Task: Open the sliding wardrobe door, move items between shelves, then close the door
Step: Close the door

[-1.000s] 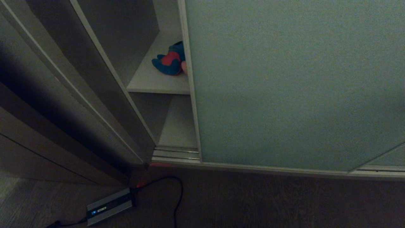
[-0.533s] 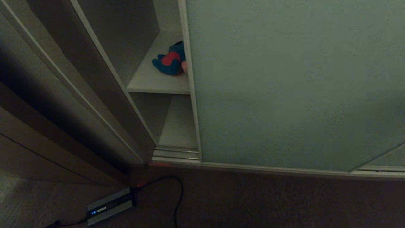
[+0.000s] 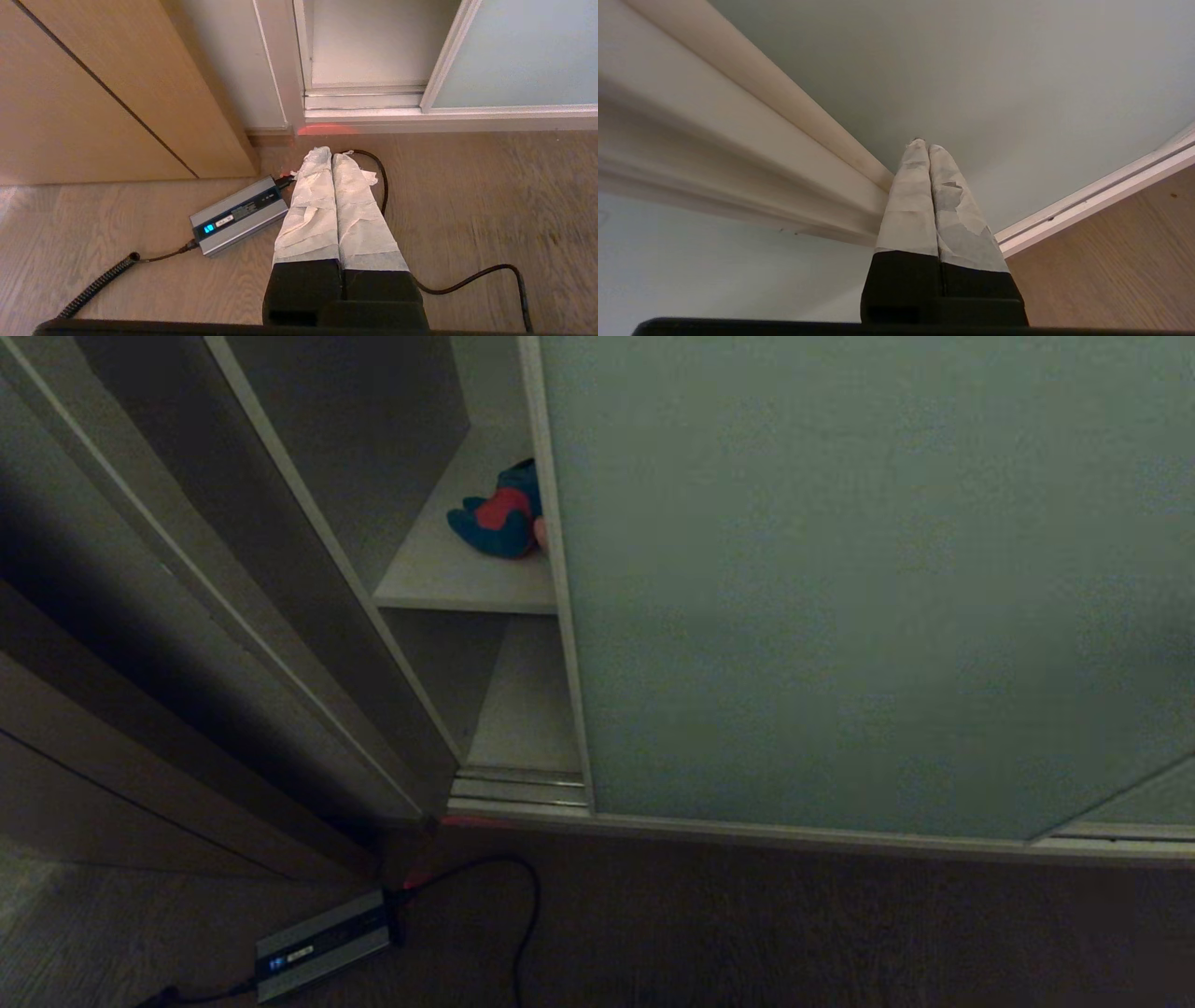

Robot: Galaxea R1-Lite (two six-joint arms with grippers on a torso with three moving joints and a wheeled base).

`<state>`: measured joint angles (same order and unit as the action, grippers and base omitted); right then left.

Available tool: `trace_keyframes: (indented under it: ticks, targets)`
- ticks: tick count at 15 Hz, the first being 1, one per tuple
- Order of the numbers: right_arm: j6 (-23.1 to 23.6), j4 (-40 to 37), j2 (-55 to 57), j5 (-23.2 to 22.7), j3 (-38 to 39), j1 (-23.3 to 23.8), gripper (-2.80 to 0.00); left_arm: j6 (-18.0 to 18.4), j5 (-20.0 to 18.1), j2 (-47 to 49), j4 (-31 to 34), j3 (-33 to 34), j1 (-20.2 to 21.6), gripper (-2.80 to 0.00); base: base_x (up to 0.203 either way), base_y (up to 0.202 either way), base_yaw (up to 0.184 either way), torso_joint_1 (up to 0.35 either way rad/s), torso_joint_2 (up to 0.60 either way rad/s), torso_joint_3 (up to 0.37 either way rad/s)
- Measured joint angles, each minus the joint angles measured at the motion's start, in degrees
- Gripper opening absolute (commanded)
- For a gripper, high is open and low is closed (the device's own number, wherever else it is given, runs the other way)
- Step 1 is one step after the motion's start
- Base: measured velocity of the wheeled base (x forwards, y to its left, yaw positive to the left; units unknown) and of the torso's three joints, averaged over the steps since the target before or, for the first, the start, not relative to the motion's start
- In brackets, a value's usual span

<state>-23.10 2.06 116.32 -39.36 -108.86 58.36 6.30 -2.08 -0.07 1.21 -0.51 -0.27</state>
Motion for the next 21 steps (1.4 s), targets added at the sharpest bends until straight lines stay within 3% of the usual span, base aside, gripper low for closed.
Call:
trace_keyframes:
  ticks: [21]
  targets:
    - [0.7,2.3,-24.4,-1.4,30.9,-9.3,-2.8,0.0,0.0,0.0,0.0,0.0,0.0,-2.8,0.0,0.0,0.0,0.0,0.0,0.0]
